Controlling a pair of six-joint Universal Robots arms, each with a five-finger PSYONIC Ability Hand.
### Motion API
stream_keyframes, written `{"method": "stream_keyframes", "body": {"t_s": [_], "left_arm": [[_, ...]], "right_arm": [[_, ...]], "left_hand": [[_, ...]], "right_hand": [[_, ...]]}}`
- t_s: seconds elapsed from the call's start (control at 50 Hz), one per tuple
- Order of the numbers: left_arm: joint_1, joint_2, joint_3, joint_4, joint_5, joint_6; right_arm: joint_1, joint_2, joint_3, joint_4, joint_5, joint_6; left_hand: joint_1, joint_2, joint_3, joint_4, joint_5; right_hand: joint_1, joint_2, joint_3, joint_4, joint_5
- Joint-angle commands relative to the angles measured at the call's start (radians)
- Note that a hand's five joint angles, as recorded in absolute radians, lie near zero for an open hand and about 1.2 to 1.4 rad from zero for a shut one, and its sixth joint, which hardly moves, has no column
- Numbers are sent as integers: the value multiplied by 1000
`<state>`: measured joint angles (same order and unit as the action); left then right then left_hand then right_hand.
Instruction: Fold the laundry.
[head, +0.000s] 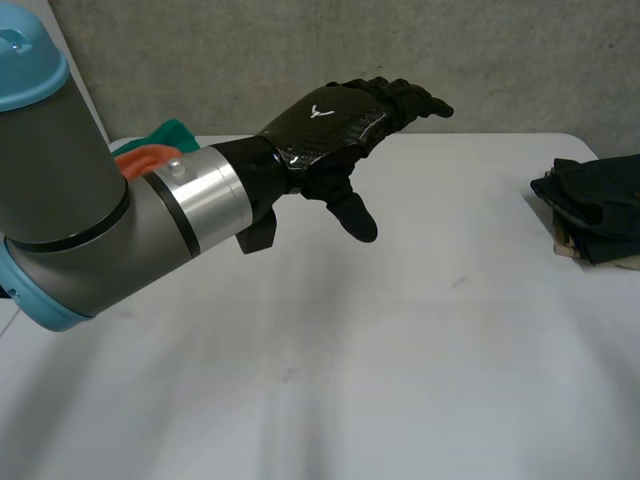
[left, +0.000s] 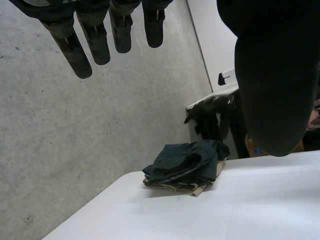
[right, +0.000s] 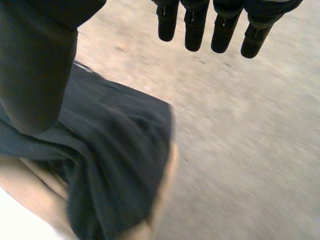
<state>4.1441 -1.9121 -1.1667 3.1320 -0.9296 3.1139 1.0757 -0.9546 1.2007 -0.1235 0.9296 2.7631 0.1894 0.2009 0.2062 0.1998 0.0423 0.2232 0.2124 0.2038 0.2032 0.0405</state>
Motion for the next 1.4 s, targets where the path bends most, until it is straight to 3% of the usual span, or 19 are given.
{"method": "stream_keyframes", "body": {"t_s": [0.02, 0.1, 0.16, 0.22, 0.32, 0.34, 0.4, 0.42, 0.5, 0.64, 0.7, 0.84, 0.9, 0.94, 1.0, 1.08, 1.18, 1.24, 1.4], "left_arm": [[-8, 2, -5, -1, 0, 0], [-10, 5, 18, 2, -6, -11], [-10, 16, 59, 5, -35, -28], [-4, 34, 131, 14, -118, -60], [43, 77, 248, 28, -329, -87], [89, 81, 268, 29, -395, -80], [198, 78, 271, 26, -460, -46], [268, 71, 265, 22, -472, -2], [387, -11, 243, -12, -480, 160], [472, -299, 255, -15, -466, 421], [493, -404, 274, 25, -450, 463], [530, -643, 351, 241, -302, 489], [531, -735, 404, 287, -285, 491], [531, -768, 441, 289, -282, 491], [522, -791, 482, 286, -284, 492], [496, -756, 473, 283, -325, 491], [427, -471, 330, 289, -420, 466], [392, -351, 253, 293, -420, 434], [153, -41, -22, 284, -420, 163]], "right_arm": [[-117, -164, -15, 145, 307, -106], [-123, -173, -103, 125, 464, -314], [-103, -179, -147, 68, 503, -373], [11, -222, -159, -31, 497, -310], [188, -383, -51, -197, 401, -133], [216, -406, -20, -217, 378, -117], [338, -461, 106, -289, 261, -76], [372, -469, 135, -298, 235, -74], [541, -477, 267, -303, 173, -80], [681, -429, 451, -272, 208, -151], [687, -383, 500, -274, 238, -180], [727, -273, 579, -271, 316, -275], [719, -263, 609, -271, 319, -299], [718, -262, 622, -277, 321, -306], [716, -260, 626, -280, 319, -309], [717, -262, 622, -280, 322, -309], [717, -274, 619, -282, 322, -306], [717, -279, 614, -282, 327, -304], [714, -314, 614, -280, 344, -290]], "left_hand": [[-2, -14, -19, -13, -30], [1, -11, -16, -10, -27], [4, -8, -13, -7, -24], [7, -5, -10, -4, -21], [42, 30, 25, 31, 14], [50, 39, 34, 40, 23], [77, 65, 60, 66, 49], [77, 65, 60, 67, 50], [77, 65, 60, 67, 50], [68, 57, 51, 58, 41], [65, 54, 48, 55, 38], [42, 30, 25, 31, 14], [89, 77, 72, 78, 61], [275, 264, 259, 265, 248], [1193, 1181, 1176, 1182, 1165], [1207, 1195, 1190, 1196, 1179], [1207, 1195, 1190, 1196, 1179], [1207, 1195, 1190, 1196, 1179], [1207, 1195, 1190, 1196, 1179]], "right_hand": [[-49, -38, -29, -29, -41], [-49, -38, -29, -29, -41], [-49, -38, -29, -29, -41], [-49, -38, -29, -29, -41], [-49, -38, -29, -29, -41], [-49, -38, -29, -29, -41], [-49, -38, -29, -29, -41], [-49, -38, -29, -29, -41], [-49, -38, -29, -29, -41], [-49, -38, -29, -29, -41], [-49, -38, -29, -29, -41], [-49, -38, -29, -29, -41], [-49, -38, -29, -29, -41], [-49, -38, -29, -29, -41], [-49, -38, -29, -29, -41], [-49, -38, -29, -29, -41], [-49, -38, -29, -29, -41], [-49, -38, -29, -29, -41], [-49, -38, -29, -29, -41]]}}
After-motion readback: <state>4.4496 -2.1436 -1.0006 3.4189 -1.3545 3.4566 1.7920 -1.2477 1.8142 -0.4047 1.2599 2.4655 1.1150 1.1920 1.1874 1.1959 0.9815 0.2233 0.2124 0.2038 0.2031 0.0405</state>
